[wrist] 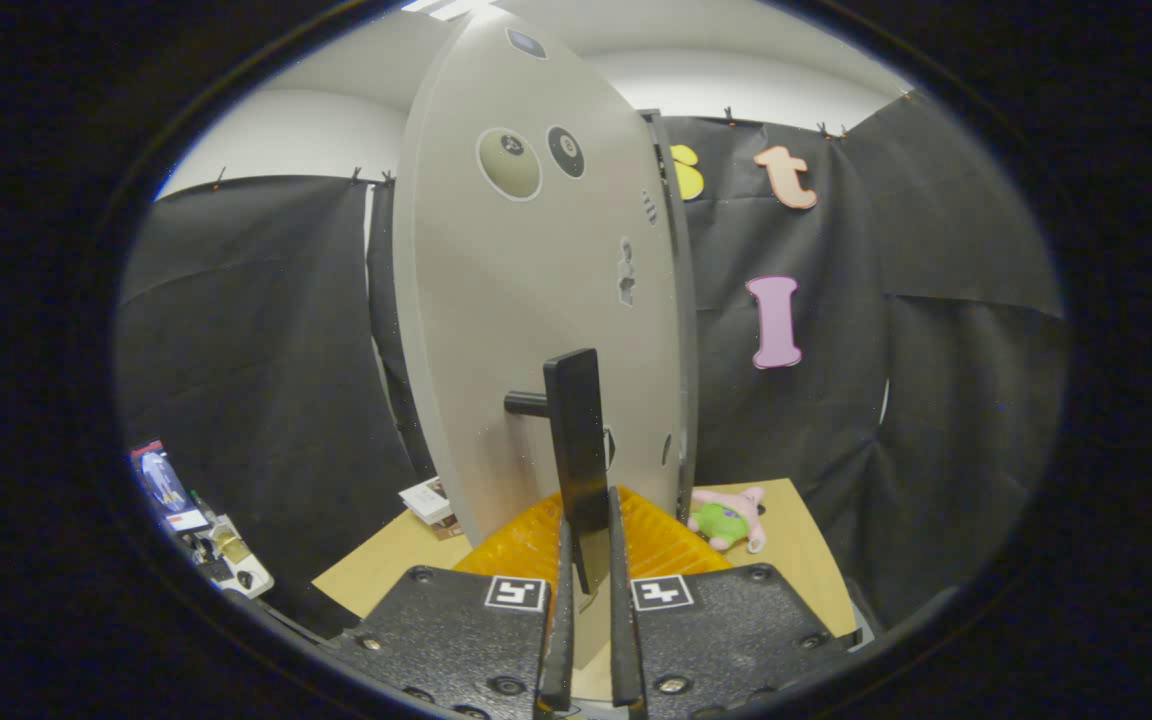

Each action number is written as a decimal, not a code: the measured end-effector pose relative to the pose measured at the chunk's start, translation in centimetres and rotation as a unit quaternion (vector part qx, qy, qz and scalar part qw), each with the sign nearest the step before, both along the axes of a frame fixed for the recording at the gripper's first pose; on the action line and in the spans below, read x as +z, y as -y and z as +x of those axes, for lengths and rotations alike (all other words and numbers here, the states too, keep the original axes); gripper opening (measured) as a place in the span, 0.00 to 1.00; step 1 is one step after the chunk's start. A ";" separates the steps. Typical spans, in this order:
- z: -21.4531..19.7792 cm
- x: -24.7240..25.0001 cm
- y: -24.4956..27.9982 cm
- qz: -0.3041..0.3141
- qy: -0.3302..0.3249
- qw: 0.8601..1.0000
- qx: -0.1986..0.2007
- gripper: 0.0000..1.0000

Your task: Open the shoe cabinet door, grab the shoes and put them into the shoe cabinet, then close the shoe cabinet door.

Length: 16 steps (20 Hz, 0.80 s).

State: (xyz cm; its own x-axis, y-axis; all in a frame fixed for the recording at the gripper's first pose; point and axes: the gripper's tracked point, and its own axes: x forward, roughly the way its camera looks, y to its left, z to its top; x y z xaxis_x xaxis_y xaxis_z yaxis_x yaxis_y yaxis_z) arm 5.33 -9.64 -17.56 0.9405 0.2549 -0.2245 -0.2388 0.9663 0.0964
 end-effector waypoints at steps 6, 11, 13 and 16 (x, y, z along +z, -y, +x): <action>1.1 -0.2 3.4 0.021 0.003 0.995 -0.096 0.04; 1.0 0.0 2.5 0.045 -0.011 0.996 -0.073 0.04; 0.8 0.0 2.7 0.041 -0.009 0.996 -0.077 0.04; 0.7 -0.3 3.1 0.024 -0.014 0.996 -0.079 0.04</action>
